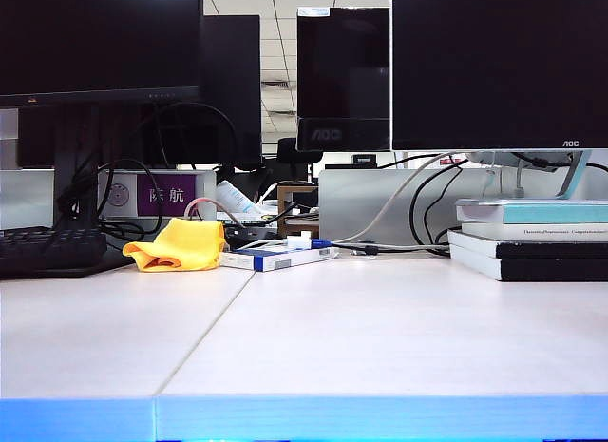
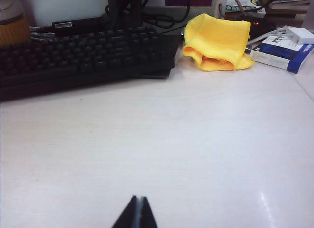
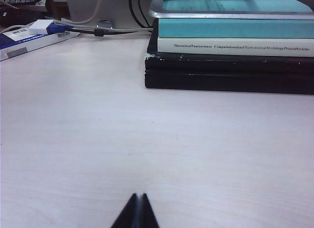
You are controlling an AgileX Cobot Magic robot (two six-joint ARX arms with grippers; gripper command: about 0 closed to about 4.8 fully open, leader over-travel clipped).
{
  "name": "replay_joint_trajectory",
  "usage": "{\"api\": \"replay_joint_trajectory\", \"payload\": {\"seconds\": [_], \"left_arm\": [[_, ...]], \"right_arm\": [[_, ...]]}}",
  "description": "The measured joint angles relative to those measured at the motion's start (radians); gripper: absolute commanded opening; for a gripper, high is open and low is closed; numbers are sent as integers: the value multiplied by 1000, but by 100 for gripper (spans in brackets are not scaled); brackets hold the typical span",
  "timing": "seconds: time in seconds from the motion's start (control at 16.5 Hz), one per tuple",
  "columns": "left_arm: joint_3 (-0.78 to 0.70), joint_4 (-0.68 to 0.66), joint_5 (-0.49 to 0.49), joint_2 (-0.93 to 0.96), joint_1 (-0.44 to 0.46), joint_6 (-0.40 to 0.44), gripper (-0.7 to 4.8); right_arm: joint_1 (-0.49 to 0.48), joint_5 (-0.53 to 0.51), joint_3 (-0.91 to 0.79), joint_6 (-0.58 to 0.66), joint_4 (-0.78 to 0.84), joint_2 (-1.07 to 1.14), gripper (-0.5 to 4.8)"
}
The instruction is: Wipe the table from front to back using the rag.
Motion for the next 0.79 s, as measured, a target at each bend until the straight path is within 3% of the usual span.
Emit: {"api": "replay_joint_trajectory", "payload": {"seconds": [0.48,0.79], "left_arm": [[0,0,0,0,0,-5,-6],[37,-16,-5,0,0,-97,-6]], "right_arm": [[0,0,0,21,0,0,-1],[0,8,100,207,15,0,-2]]}}
